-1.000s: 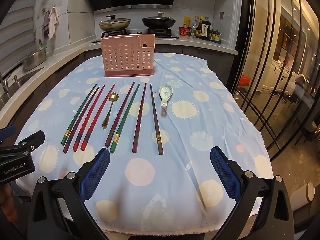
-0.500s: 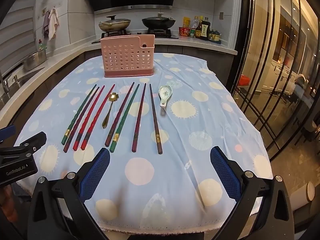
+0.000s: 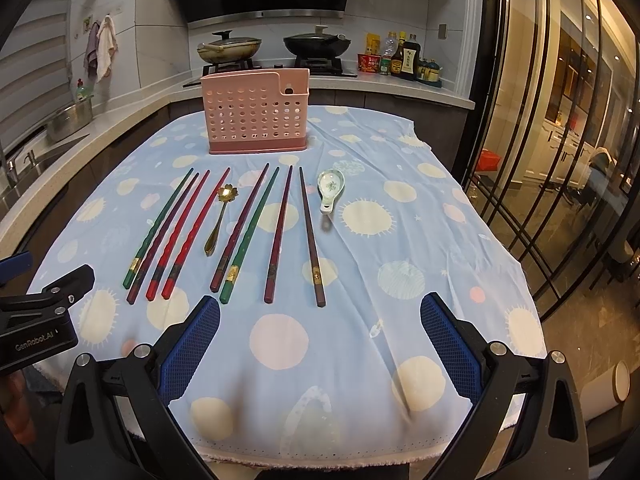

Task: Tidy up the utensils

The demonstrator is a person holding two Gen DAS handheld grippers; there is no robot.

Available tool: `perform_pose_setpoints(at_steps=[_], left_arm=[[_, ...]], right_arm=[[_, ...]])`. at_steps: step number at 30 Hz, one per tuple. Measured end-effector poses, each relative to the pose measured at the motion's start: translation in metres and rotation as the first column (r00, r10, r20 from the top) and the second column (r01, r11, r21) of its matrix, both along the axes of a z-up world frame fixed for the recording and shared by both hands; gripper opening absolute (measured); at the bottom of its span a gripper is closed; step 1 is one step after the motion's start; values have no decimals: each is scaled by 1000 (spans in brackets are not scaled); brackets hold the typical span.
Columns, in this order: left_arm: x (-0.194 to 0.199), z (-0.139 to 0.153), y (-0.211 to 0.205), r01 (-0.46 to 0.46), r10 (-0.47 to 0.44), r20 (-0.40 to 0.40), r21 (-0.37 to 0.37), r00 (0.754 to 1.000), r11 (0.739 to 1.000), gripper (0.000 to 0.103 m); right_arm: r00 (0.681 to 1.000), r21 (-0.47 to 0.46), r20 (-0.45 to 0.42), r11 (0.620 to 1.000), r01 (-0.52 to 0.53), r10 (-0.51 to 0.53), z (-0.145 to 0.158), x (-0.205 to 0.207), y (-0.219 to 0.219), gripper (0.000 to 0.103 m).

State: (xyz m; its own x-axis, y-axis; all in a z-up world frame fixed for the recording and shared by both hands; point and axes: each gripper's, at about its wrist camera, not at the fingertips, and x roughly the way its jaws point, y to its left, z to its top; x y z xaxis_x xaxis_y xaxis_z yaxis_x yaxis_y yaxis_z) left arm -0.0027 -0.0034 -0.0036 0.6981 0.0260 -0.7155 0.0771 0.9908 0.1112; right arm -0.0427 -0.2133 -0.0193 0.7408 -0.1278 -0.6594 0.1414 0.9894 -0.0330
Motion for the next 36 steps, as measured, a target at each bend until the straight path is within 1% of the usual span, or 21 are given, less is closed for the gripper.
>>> perform_pose_setpoints(at_steps=[11, 36], left_arm=[[-1, -4, 2, -1, 1, -2, 2, 1000, 1000, 96], [0, -2, 1, 0, 0, -3, 3, 1000, 1000, 96]], right_arm=[[1000, 1, -1, 1000, -1, 1, 0, -1, 0, 96], [1000, 2, -2, 1000, -3, 3, -1, -1, 0, 96]])
